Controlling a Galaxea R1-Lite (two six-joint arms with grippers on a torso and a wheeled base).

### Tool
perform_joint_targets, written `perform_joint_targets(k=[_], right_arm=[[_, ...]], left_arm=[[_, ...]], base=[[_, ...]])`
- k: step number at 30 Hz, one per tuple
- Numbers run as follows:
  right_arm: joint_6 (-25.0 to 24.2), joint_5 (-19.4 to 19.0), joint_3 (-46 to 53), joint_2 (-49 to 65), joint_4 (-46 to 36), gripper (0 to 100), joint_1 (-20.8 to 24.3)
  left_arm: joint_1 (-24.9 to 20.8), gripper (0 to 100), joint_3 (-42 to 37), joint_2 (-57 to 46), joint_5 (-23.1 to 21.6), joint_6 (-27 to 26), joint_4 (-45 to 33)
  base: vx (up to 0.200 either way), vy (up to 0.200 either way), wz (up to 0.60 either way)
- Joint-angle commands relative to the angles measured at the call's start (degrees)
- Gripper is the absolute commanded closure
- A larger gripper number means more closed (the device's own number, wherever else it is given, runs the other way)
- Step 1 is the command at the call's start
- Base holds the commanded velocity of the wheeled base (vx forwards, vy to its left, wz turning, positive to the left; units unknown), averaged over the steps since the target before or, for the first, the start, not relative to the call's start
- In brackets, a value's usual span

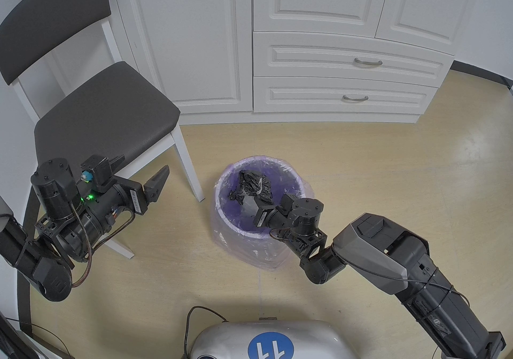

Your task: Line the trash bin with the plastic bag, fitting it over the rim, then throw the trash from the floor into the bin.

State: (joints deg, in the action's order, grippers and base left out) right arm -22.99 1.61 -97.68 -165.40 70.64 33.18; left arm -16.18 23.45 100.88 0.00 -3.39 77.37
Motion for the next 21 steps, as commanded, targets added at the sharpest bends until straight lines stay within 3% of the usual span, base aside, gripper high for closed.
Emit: perform_joint_targets(k=[1,8,21], right_arm=[[-0.12,0.06,3.03,2.89,0.55,100,-0.05],[-0.04,-0.73,8.91,7.02,0.90,100,-1.10],[0.67,-1.61,9.00,4.03,-0.16,100,-1.54]], left_arm=[[0.01,0,-0.34,-0.86,0.00,-0.04,1.29],[0.18,0,0.10,-0.33,0.00,-0.04,1.99],[-0.08,0,-0.16,-0.24,0.00,-0.04,1.99]], base=[[0.000,0.000,0.00],[0.000,0.000,0.00],[0.000,0.000,0.00]])
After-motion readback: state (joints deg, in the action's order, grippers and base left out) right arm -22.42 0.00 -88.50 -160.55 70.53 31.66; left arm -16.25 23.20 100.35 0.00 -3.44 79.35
